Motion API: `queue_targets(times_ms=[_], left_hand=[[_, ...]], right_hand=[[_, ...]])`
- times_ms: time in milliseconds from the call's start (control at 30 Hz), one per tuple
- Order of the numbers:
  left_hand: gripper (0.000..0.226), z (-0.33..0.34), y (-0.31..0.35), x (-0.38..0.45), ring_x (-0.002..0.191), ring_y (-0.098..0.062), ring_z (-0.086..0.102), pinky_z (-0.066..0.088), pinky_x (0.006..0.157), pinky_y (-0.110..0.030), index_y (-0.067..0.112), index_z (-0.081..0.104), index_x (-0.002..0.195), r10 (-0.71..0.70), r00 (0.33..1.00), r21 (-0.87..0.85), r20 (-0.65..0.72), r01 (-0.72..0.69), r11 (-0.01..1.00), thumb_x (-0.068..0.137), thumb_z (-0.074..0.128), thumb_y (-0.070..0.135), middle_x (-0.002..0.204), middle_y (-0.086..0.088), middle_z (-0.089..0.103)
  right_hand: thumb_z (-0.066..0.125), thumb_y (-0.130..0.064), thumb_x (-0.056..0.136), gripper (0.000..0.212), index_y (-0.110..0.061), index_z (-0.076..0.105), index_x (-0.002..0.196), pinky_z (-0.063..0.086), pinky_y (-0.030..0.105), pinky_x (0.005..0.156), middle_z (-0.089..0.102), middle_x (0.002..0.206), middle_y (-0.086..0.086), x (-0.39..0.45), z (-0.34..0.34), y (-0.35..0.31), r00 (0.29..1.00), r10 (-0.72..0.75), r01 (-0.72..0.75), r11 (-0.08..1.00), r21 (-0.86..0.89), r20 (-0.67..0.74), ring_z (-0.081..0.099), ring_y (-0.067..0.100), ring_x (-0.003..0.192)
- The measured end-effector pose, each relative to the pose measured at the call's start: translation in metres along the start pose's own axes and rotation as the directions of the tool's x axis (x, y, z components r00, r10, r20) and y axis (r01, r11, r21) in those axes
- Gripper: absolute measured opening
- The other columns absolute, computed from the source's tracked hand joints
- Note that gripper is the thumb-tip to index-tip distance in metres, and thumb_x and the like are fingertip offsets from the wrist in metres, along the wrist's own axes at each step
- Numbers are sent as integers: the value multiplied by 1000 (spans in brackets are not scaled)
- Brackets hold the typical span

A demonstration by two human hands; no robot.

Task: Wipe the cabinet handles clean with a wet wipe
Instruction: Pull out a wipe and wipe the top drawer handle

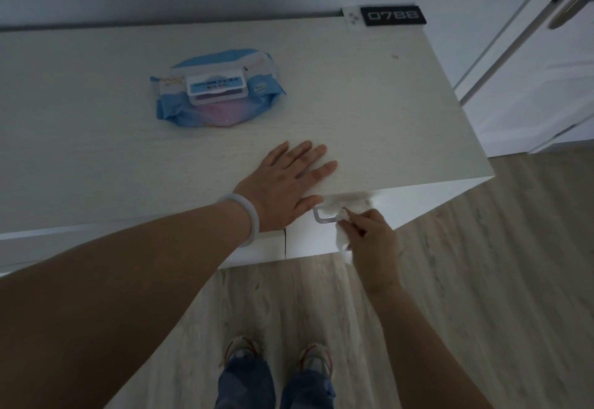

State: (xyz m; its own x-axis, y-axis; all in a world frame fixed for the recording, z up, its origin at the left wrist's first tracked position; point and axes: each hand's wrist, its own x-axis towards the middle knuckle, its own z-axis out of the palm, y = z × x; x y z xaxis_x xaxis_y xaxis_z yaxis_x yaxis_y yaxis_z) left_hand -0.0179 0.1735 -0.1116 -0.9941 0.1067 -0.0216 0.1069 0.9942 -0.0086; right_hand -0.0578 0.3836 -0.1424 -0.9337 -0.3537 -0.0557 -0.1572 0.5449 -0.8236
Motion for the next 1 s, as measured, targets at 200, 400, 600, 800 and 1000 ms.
queue_targets(times_ms=[200, 400, 600, 800, 1000], left_hand=[[65, 0, 0, 0, 152, -25, 6, 12, 121, -49, 28, 8, 157, 5, 1000, 12, -5, -5, 1000, 98, 12, 54, 165, -4, 5], [64, 1, 0, 0, 152, -24, 6, 13, 121, -49, 28, 7, 157, 5, 1000, 11, -9, -5, 1000, 98, 12, 55, 165, -4, 5], [65, -2, 1, -1, 152, -24, 4, 10, 121, -49, 28, 4, 156, -6, 1000, 8, 0, 6, 1000, 97, 7, 56, 165, -3, 2], [65, -2, 1, 0, 151, -25, 9, 13, 121, -49, 29, 10, 156, -5, 1000, 12, -4, 5, 1000, 98, 11, 56, 165, -3, 8], [64, 0, 1, -1, 151, -25, 10, 14, 120, -49, 27, 11, 156, -1, 1000, 24, -14, 1, 1000, 98, 14, 54, 165, -4, 8]], right_hand=[[72, -22, 85, 9, -14, 76, 86, 50, 26, 57, 67, 68, 2, 9, -3, -19, 983, 116, -110, 993, -53, 141, 62, 19, 56], [69, -26, 87, 23, -8, 73, 73, 43, 17, 51, 63, 53, 0, 8, 3, -28, 976, 162, -146, 983, -114, 148, 58, 12, 46], [68, -21, 87, 19, -6, 73, 77, 51, 24, 59, 67, 61, 9, 6, 4, -36, 959, 231, -226, 973, -49, 166, 63, 13, 51], [64, -19, 86, 22, -1, 66, 73, 54, 29, 64, 67, 66, 11, 14, 26, -42, 961, 170, -129, 973, -191, 217, 65, 21, 61], [57, -18, 83, 19, -17, 72, 71, 50, 20, 56, 71, 66, -2, 9, -16, -9, 987, -58, 103, 941, -321, 148, 67, 17, 57]])
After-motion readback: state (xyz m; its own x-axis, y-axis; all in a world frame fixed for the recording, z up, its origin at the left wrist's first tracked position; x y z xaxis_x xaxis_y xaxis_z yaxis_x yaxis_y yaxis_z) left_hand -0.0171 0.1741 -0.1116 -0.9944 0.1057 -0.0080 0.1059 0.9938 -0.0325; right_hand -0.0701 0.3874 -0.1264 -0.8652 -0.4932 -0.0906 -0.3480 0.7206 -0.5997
